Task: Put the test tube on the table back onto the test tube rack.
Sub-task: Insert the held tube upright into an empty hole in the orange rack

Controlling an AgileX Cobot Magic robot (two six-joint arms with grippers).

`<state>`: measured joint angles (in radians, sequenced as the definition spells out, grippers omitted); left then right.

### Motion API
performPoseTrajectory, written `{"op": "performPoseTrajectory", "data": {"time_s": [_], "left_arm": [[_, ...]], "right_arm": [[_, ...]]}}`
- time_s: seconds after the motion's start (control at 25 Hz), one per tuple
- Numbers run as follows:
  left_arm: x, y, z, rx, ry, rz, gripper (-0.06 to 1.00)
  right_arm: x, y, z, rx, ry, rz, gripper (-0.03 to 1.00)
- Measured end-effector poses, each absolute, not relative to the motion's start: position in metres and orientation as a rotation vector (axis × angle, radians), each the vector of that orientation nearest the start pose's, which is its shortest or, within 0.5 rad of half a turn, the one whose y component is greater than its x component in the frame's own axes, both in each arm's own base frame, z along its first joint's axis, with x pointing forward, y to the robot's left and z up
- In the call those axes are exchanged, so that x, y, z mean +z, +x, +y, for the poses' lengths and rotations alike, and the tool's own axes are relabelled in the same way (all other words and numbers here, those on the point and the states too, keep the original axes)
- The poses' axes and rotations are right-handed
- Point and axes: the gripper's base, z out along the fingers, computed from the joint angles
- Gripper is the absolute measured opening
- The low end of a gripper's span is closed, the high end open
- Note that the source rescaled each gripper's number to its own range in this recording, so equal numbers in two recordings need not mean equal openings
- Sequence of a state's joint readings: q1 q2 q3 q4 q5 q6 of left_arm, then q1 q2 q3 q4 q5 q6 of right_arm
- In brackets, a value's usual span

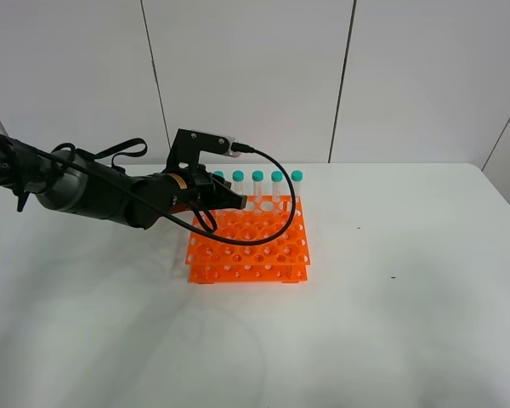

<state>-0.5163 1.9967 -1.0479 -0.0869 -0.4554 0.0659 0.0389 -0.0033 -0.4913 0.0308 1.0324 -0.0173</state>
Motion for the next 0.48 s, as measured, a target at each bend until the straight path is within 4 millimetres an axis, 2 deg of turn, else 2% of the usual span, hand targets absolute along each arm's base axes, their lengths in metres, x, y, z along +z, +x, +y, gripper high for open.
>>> {"op": "performPoseTrajectory", "data": {"time_s": [0.48], "left_arm": [[0.1521,0.3629,-0.202,-0.307,0.469,1.935,0.02]], "right_arm": [[0.2772,-0.0033,0.0023,0.05,-0.058,2.021,1.0]]}}
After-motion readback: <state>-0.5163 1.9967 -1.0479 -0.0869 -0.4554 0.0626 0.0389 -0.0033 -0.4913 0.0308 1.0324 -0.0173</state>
